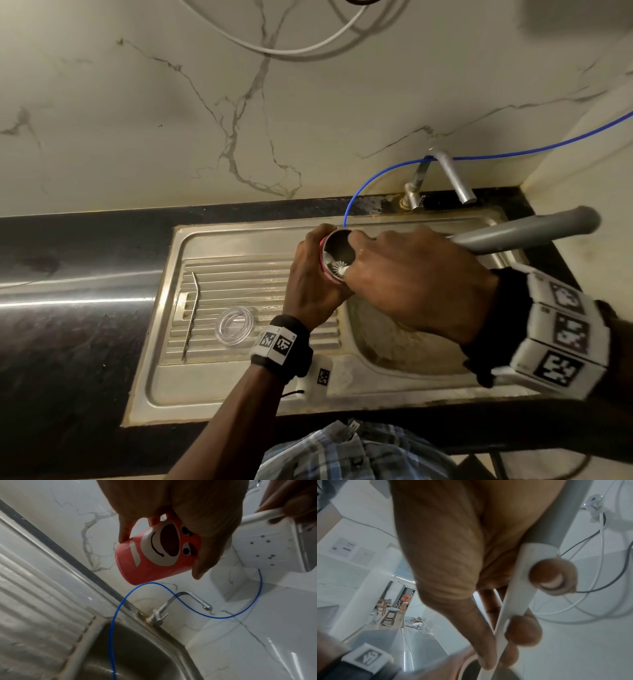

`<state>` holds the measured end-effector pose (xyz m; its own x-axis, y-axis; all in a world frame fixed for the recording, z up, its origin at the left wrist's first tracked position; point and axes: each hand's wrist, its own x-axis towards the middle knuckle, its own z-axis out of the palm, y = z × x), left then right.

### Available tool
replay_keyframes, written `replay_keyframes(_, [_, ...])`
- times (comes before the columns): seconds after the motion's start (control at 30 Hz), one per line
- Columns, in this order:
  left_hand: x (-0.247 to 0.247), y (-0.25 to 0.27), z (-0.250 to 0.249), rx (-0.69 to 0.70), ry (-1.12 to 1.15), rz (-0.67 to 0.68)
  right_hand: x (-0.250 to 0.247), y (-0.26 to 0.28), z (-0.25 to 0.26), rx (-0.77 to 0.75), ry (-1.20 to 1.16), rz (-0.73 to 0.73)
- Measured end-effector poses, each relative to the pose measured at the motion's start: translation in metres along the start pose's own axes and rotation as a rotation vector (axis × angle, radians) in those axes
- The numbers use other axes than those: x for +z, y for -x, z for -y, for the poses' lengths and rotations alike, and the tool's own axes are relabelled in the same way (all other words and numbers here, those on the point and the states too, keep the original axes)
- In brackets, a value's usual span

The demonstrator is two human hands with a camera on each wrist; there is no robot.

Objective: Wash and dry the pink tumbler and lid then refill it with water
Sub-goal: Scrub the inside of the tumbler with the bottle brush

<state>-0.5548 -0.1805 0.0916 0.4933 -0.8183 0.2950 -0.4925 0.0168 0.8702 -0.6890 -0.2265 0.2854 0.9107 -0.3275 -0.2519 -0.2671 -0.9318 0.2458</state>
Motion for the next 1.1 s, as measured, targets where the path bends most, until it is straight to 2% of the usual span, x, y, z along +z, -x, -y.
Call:
replay_keyframes(0.07, [0.002, -0.003, -0.013, 0.004, 0.015, 0.008, 0.018, -0.010, -0.003, 0.022, 0.000, -0.095])
replay_keyframes(0.13, [0.000, -0.006, -0.018, 0.016, 0.026, 0.001, 0.020, -0.015, -0.002, -0.001, 0.029, -0.127])
replay_keyframes(0.2, [-0.002, -0.008, -0.013, 0.022, 0.003, -0.005, 0.013, -0.014, -0.005, -0.038, -0.034, -0.046])
replay_keyframes(0.3, [-0.005, -0.004, 0.012, 0.009, -0.084, 0.011, 0.003, -0.003, -0.020, -0.096, -0.066, -0.091])
replay_keyframes(0.4, [-0.008, 0.006, 0.028, -0.012, -0.085, 0.006, -0.008, 0.002, -0.023, -0.122, -0.076, 0.008])
replay_keyframes(0.53, [0.003, 0.010, 0.012, -0.019, -0.059, 0.059, -0.002, -0.004, -0.018, -0.095, -0.021, -0.030])
replay_keyframes(0.67, [0.010, 0.009, 0.003, 0.000, -0.130, 0.135, 0.012, -0.018, -0.016, -0.107, -0.077, 0.043])
replay_keyframes(0.87, [-0.005, 0.015, 0.018, -0.013, -0.136, 0.112, 0.000, -0.006, -0.028, -0.122, -0.040, 0.034])
replay_keyframes(0.97, [-0.005, 0.014, 0.018, -0.022, -0.109, 0.110, -0.010, 0.001, -0.027, -0.121, -0.050, -0.018])
replay_keyframes(1.07, [0.000, 0.011, 0.005, -0.050, -0.092, 0.144, 0.008, -0.008, -0.022, -0.161, 0.010, -0.058])
replay_keyframes(1.1, [0.002, 0.011, 0.001, -0.054, -0.098, 0.166, 0.014, -0.012, -0.022, -0.157, -0.023, -0.019])
